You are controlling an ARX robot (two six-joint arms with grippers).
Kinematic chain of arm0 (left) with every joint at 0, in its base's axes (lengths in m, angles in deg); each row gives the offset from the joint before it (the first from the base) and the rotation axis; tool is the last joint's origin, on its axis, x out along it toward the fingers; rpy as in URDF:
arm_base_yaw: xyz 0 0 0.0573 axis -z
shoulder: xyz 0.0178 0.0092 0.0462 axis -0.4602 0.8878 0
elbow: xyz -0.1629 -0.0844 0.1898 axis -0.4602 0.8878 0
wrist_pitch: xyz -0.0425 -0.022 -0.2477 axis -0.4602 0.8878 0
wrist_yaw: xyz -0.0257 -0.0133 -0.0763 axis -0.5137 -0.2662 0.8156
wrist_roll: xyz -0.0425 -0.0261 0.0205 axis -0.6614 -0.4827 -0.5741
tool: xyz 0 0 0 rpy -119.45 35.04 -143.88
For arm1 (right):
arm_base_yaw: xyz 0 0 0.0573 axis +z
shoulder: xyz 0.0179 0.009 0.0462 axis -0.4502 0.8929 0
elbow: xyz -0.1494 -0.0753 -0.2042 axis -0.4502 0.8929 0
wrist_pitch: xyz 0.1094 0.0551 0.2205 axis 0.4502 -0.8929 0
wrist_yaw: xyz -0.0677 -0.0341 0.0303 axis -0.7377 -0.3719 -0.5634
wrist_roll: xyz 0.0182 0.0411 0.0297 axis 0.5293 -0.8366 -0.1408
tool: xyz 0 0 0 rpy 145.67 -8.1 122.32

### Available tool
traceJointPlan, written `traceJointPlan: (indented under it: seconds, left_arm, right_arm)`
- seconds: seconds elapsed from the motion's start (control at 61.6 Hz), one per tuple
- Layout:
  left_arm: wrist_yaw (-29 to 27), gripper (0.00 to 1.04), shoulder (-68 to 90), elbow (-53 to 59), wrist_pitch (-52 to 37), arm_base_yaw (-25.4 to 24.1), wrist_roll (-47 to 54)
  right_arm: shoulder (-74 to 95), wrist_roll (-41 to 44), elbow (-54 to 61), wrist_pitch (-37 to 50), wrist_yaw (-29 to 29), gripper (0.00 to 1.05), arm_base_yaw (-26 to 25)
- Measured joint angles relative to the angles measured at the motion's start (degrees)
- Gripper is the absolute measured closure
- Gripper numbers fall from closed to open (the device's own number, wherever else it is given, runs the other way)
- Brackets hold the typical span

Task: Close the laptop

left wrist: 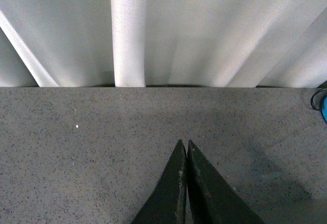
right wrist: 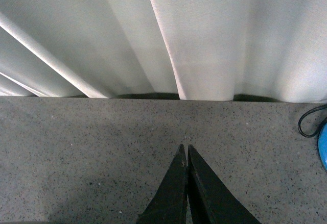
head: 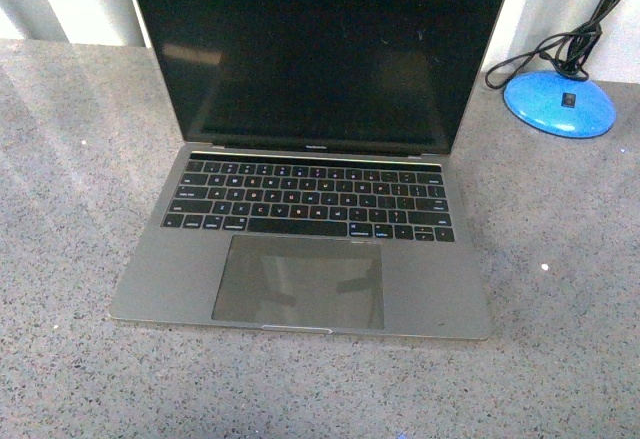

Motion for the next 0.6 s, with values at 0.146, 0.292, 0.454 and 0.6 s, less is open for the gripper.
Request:
traceJointPlan:
  seconds: [0.146, 0.292, 0.454, 0.6]
  left_arm:
    - [-0.2, 1.01, -0.5, -0.3, 2.6, -0.2, 0.0]
    - [-0.1, 1.01, -0.6, -0.9, 5.3, -0.8, 0.5]
    - [0.7, 1.01, -0.6, 0.5, 7.1, -1.4, 0.0]
    - [0.9, 1.01, -0.6, 2.2, 7.1, -1.9, 0.0]
  right_arm:
    - [-2.7, -0.7, 3.4, 0.3, -1.0, 1.04, 0.9]
    - [-5.1, -2.8, 5.9, -0.7, -2.1, 1.04, 2.3]
    - [-7.1, -5.6, 9.5, -0.9, -3.1, 1.04, 3.5]
    - [-8.5, -6.9, 12.7, -0.9, -4.5, 1.04, 4.2]
